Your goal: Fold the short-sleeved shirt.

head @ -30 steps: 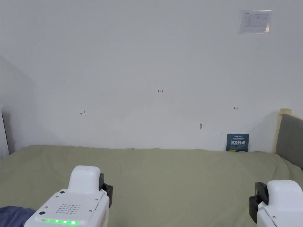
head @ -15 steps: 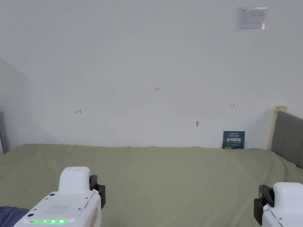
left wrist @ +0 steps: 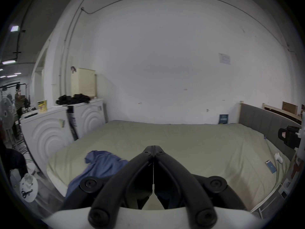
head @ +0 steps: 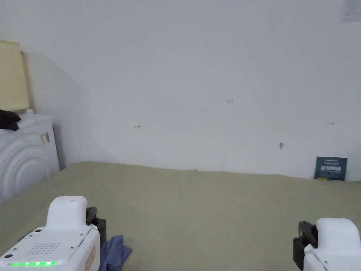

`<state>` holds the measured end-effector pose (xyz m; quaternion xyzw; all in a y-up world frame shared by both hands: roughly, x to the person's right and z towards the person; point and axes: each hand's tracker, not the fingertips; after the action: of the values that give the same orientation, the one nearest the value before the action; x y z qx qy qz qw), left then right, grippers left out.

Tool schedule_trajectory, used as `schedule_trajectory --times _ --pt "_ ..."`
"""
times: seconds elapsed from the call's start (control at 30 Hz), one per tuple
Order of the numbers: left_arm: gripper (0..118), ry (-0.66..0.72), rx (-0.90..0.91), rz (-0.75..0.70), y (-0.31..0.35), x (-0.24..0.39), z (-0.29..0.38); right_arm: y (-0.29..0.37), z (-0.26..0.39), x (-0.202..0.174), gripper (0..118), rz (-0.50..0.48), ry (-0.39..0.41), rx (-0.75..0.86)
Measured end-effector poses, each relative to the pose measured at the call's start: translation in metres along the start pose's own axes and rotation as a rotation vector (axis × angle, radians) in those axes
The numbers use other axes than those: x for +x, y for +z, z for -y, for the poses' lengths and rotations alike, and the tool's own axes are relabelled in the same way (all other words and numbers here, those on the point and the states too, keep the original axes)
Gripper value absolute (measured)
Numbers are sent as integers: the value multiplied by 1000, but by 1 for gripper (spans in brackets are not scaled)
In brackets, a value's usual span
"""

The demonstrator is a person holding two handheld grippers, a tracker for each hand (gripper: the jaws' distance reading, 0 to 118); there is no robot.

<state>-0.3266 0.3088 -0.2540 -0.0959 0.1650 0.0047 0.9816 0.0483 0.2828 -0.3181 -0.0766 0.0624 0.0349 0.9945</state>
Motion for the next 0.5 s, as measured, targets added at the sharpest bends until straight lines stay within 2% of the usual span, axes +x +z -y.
schedule_trajectory --times 0.27,0.37,0.5 --pt "0 58 -38 -250 55 -99 6 -22 -3 -92 0 -254 -33 4" --pt "0 49 -50 -328 69 -122 12 -24 -3 -119 0 -315 -22 -2" --pt "0 62 -66 -369 76 -141 19 -27 -1 -135 0 -353 -17 -6"
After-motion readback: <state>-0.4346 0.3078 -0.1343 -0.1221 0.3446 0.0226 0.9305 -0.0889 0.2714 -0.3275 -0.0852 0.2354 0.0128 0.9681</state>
